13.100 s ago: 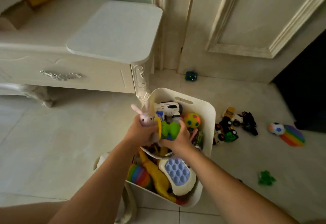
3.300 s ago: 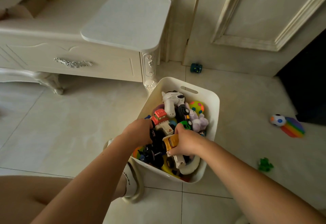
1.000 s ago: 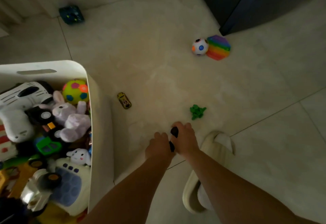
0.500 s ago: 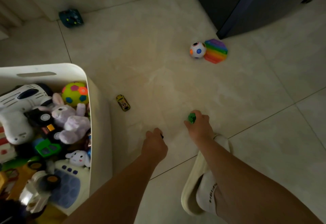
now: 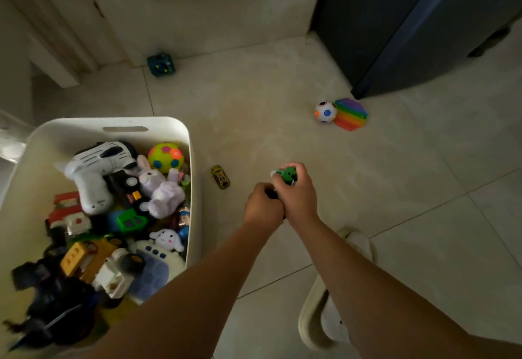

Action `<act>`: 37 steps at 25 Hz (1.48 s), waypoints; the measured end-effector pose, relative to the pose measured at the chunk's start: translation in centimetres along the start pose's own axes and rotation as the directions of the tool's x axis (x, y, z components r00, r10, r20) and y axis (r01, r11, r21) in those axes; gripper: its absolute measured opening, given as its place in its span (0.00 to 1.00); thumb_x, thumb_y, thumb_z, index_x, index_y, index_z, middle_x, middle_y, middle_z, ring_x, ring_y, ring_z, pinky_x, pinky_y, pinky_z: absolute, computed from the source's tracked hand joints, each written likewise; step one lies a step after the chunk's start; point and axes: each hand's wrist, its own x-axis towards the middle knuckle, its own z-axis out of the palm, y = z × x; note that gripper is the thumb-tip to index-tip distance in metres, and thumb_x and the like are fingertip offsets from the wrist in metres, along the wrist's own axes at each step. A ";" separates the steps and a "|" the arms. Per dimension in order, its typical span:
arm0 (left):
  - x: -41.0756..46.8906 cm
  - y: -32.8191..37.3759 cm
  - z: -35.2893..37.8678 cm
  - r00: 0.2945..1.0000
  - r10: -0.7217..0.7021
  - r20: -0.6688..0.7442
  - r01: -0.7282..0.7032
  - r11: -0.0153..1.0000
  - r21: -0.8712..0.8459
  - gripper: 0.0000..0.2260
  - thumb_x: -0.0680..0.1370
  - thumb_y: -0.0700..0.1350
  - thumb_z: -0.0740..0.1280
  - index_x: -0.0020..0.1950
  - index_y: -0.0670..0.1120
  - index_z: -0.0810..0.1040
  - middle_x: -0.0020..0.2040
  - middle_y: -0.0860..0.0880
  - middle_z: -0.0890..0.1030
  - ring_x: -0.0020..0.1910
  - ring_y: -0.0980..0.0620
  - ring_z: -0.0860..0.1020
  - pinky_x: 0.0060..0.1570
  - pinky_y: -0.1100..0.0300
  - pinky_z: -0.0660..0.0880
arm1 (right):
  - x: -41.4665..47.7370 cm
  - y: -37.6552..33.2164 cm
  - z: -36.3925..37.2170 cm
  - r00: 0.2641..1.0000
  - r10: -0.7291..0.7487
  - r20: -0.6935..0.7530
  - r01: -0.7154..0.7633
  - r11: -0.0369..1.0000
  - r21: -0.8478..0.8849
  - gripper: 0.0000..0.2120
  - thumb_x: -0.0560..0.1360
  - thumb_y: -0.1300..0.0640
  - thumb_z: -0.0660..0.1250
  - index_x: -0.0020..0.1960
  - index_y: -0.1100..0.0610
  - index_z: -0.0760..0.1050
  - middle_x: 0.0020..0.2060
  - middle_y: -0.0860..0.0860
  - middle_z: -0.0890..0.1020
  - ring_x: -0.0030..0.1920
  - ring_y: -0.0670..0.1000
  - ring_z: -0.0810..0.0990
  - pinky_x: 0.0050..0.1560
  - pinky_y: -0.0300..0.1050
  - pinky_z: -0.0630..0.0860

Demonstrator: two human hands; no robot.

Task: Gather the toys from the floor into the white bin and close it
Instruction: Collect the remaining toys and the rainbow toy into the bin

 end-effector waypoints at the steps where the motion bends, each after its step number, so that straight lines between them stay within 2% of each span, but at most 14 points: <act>1: -0.6 0.5 -0.8 0.999 0.031 -0.015 -0.031 0.999 -0.023 0.13 0.71 0.35 0.60 0.53 0.46 0.72 0.46 0.42 0.82 0.46 0.41 0.82 0.45 0.41 0.81 | -0.6 -1.2 0.0 1.000 -0.023 -0.022 0.024 0.999 0.027 0.10 0.71 0.49 0.68 0.51 0.47 0.72 0.48 0.50 0.80 0.45 0.51 0.80 0.42 0.46 0.76; 5: -3.6 2.7 -5.0 0.968 0.210 -0.138 -0.213 0.977 -0.013 0.15 0.70 0.39 0.62 0.55 0.49 0.76 0.47 0.49 0.83 0.46 0.47 0.82 0.48 0.47 0.81 | -3.4 -6.8 0.8 0.990 -0.095 -0.102 0.114 0.974 0.197 0.08 0.71 0.52 0.69 0.48 0.48 0.73 0.42 0.47 0.81 0.43 0.49 0.80 0.44 0.50 0.79; 8: -6.2 3.9 -9.5 0.914 0.314 -0.256 -0.322 0.947 0.012 0.15 0.71 0.38 0.63 0.56 0.48 0.76 0.48 0.49 0.83 0.48 0.49 0.81 0.48 0.51 0.80 | -6.1 -11.2 2.8 0.980 -0.170 -0.100 0.192 0.940 0.281 0.08 0.69 0.52 0.69 0.45 0.45 0.73 0.40 0.45 0.80 0.42 0.50 0.81 0.45 0.52 0.79; 11: -8.5 3.9 -14.6 0.882 0.343 -0.323 -0.363 0.932 -0.002 0.17 0.71 0.38 0.62 0.58 0.48 0.75 0.49 0.49 0.82 0.48 0.49 0.81 0.50 0.51 0.80 | -9.2 -14.5 5.3 0.958 -0.283 -0.047 0.283 0.909 0.307 0.09 0.69 0.54 0.69 0.45 0.44 0.72 0.41 0.45 0.80 0.42 0.49 0.80 0.43 0.47 0.78; 14: -9.8 1.8 -19.4 0.872 0.340 -0.352 -0.320 0.940 0.117 0.17 0.73 0.38 0.63 0.62 0.49 0.74 0.51 0.50 0.80 0.50 0.50 0.79 0.53 0.53 0.77 | -11.3 -15.8 7.8 0.911 -0.383 0.152 0.343 0.909 0.236 0.08 0.73 0.54 0.69 0.48 0.46 0.72 0.44 0.43 0.78 0.42 0.42 0.77 0.37 0.32 0.72; 16: -10.0 -0.5 -22.3 0.871 0.310 -0.382 -0.267 0.950 0.161 0.18 0.75 0.39 0.63 0.64 0.50 0.73 0.51 0.51 0.79 0.50 0.49 0.79 0.53 0.52 0.78 | -11.4 -15.1 9.7 0.870 -0.403 0.285 0.386 0.915 0.117 0.07 0.73 0.54 0.69 0.49 0.46 0.72 0.48 0.45 0.78 0.45 0.45 0.78 0.40 0.35 0.73; 19: -9.7 -3.3 -25.2 0.872 0.225 -0.434 -0.176 0.973 0.151 0.19 0.75 0.40 0.66 0.66 0.51 0.72 0.55 0.48 0.79 0.49 0.47 0.81 0.50 0.50 0.81 | -10.3 -13.9 11.7 0.881 -0.360 0.306 0.397 0.915 -0.068 0.09 0.73 0.56 0.69 0.52 0.50 0.74 0.54 0.51 0.77 0.52 0.53 0.78 0.47 0.44 0.74; 22: -8.9 -4.2 -26.7 0.874 0.169 -0.455 -0.141 0.985 0.095 0.22 0.74 0.39 0.67 0.67 0.51 0.72 0.56 0.48 0.78 0.49 0.47 0.81 0.49 0.49 0.81 | -8.7 -14.1 12.9 0.899 -0.325 0.292 0.397 0.888 -0.234 0.17 0.72 0.62 0.68 0.60 0.53 0.74 0.60 0.57 0.72 0.56 0.58 0.77 0.55 0.46 0.74; 25: -7.7 -4.4 -27.3 0.883 0.153 -0.443 -0.128 0.988 0.086 0.23 0.73 0.37 0.67 0.66 0.52 0.72 0.55 0.49 0.78 0.49 0.47 0.81 0.48 0.48 0.82 | -8.3 -14.5 13.6 0.898 -0.277 0.341 0.397 0.845 -0.358 0.28 0.75 0.67 0.61 0.72 0.52 0.65 0.71 0.58 0.62 0.64 0.59 0.72 0.61 0.43 0.69; 28: -6.9 -4.7 -27.8 0.875 0.131 -0.466 -0.132 0.991 0.032 0.21 0.73 0.37 0.68 0.65 0.52 0.73 0.54 0.49 0.80 0.48 0.48 0.82 0.47 0.49 0.82 | -8.1 -14.3 13.9 0.915 -0.315 0.253 0.391 0.846 -0.363 0.26 0.75 0.67 0.60 0.71 0.51 0.65 0.70 0.55 0.62 0.60 0.57 0.75 0.56 0.43 0.71; 30: -6.8 -5.0 -28.6 0.836 0.117 -0.536 -0.143 0.990 -0.007 0.18 0.74 0.40 0.69 0.63 0.52 0.73 0.51 0.52 0.79 0.44 0.48 0.82 0.42 0.52 0.82 | -7.6 -14.3 14.1 0.864 -0.394 0.314 0.492 0.796 -0.354 0.21 0.75 0.67 0.62 0.65 0.53 0.71 0.64 0.55 0.69 0.58 0.57 0.76 0.54 0.43 0.71; 32: -6.9 -5.4 -29.5 0.778 0.115 -0.618 -0.152 0.988 -0.008 0.15 0.74 0.41 0.69 0.59 0.52 0.73 0.48 0.54 0.76 0.43 0.49 0.82 0.36 0.57 0.79 | -7.2 -14.3 14.6 0.789 -0.439 0.430 0.590 0.737 -0.330 0.20 0.74 0.67 0.65 0.63 0.54 0.74 0.60 0.55 0.73 0.60 0.56 0.75 0.57 0.42 0.70; 34: -6.9 -5.8 -30.1 0.728 0.122 -0.674 -0.149 0.989 0.018 0.14 0.74 0.42 0.70 0.56 0.52 0.71 0.48 0.54 0.76 0.44 0.50 0.80 0.37 0.57 0.78 | -7.1 -14.6 15.1 0.744 -0.475 0.471 0.635 0.722 -0.275 0.20 0.74 0.64 0.67 0.65 0.53 0.73 0.61 0.55 0.74 0.63 0.54 0.73 0.61 0.43 0.68; 37: -7.1 -6.4 -30.6 0.735 0.122 -0.667 -0.092 0.993 0.080 0.18 0.75 0.46 0.71 0.61 0.48 0.69 0.53 0.50 0.76 0.45 0.51 0.77 0.35 0.62 0.75 | -7.4 -15.2 16.2 0.739 -0.479 0.474 0.616 0.765 -0.189 0.24 0.75 0.60 0.69 0.69 0.50 0.70 0.65 0.52 0.71 0.65 0.50 0.72 0.65 0.42 0.67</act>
